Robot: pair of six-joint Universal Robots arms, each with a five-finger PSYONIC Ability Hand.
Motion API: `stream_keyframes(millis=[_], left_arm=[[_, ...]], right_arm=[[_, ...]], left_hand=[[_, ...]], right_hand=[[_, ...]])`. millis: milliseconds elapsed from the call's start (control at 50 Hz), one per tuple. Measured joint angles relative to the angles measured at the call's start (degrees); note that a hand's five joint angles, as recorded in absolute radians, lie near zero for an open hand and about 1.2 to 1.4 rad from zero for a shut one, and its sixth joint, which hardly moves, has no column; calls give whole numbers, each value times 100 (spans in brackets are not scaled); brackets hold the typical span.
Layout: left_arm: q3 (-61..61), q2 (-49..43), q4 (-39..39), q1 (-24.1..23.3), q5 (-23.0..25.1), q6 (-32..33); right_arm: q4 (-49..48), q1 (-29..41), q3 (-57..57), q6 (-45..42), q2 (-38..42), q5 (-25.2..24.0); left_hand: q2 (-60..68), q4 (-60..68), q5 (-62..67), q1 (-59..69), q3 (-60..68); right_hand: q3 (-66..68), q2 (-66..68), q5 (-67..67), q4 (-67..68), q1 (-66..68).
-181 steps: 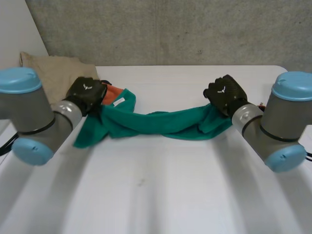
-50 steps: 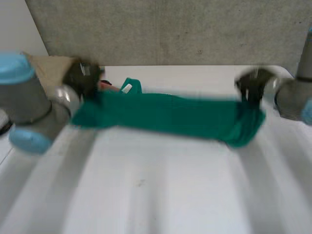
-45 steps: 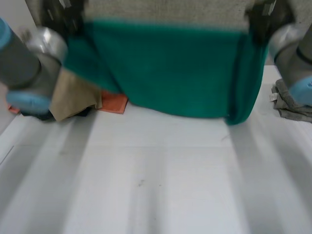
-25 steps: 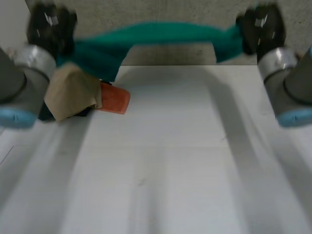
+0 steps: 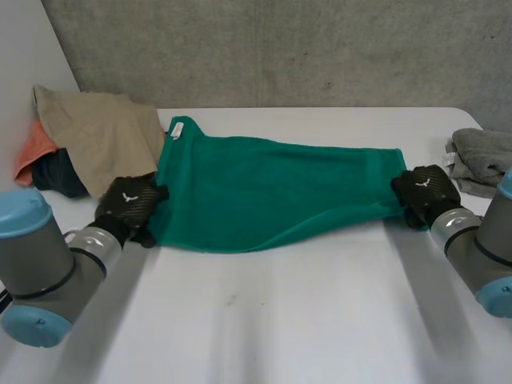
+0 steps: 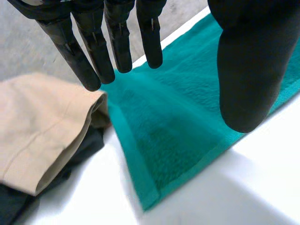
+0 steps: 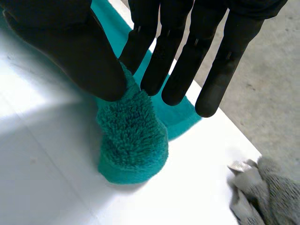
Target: Fold the laundry.
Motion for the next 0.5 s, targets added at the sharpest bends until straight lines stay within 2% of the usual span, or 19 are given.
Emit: stream_keyframes(millis=[120,240,340,500], left_arm=[[10,111,-489,389,197,-513],[36,76,-762,654,571,-679],[149,-88,-716,694,787,-478],[539,-530,-591,591,751,198]], right_arm=[[133,-73,-89,16,51,93],[200,-37,-106,34,74,96],[220,-18,-102,50,62,91],[236,-25,-81,60,49,89]], left_hand=[[-58,-50,-75,-2,-47],[-47,-38,-27,-1,-41],[293,385,417,293,266],[586,713,699,621,577]], right_hand=[[0,0,0,0,0],[0,0,0,0,0],[0,0,0,0,0],[0,0,0,0,0]])
